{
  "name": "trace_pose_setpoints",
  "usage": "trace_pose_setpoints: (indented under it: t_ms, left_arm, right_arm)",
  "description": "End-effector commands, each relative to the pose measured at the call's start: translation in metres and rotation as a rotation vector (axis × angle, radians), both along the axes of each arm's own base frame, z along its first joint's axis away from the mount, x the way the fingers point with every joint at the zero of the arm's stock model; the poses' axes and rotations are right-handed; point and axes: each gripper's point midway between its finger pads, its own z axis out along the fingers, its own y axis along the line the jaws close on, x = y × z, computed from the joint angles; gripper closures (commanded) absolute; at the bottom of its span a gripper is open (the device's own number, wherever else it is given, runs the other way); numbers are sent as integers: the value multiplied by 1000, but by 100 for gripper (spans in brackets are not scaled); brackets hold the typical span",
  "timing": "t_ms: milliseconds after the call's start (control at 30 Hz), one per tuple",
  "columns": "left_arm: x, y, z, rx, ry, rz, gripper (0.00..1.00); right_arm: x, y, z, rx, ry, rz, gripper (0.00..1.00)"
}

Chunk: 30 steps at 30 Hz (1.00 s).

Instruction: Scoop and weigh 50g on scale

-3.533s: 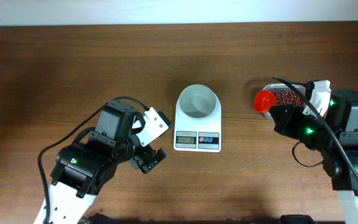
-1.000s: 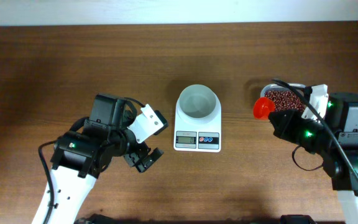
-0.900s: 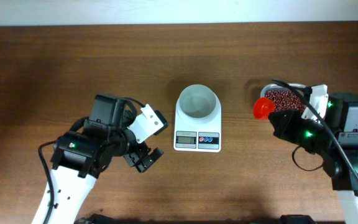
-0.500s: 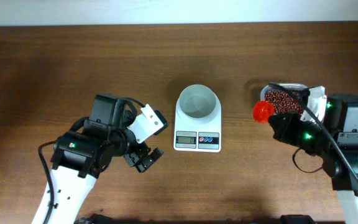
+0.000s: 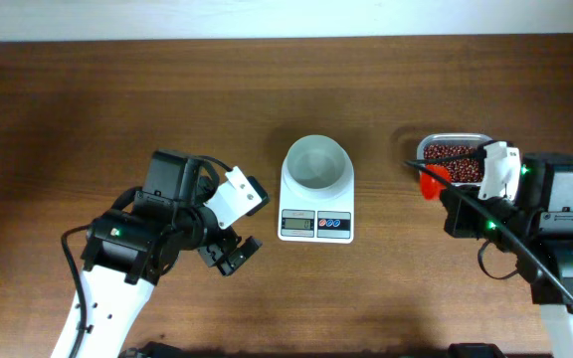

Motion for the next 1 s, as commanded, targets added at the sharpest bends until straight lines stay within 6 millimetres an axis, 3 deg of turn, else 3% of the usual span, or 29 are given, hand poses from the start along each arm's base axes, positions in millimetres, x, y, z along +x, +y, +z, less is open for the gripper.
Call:
trace_pose_setpoints:
  t_ms: [0,167,300,500,733,967]
  left_arm:
    - [-1,-2,1,-9,-3,-20,1]
    - [-1,-2,1,-9,-3,-20,1]
    - [-1,-2,1,-9,-3,-20,1]
    - [-1,-2,1,-9,-3,-20,1]
    - [-1,-2,1,-9,-3,-20,1]
    - [-1,-2,1,-9,-3,-20,1]
  right_arm:
    - [8,-26,11,-142,-65,-63,96]
    - [25,-39,14,-247,-108,-60,96]
    - [39,-58,-13,-331,-8,-115,96]
    - [68,-61,-48,-368,70,-81,96]
    - [87,-69,-84,-408,152,-93,96]
    - [96,-81,-99,-463,183,-124,96]
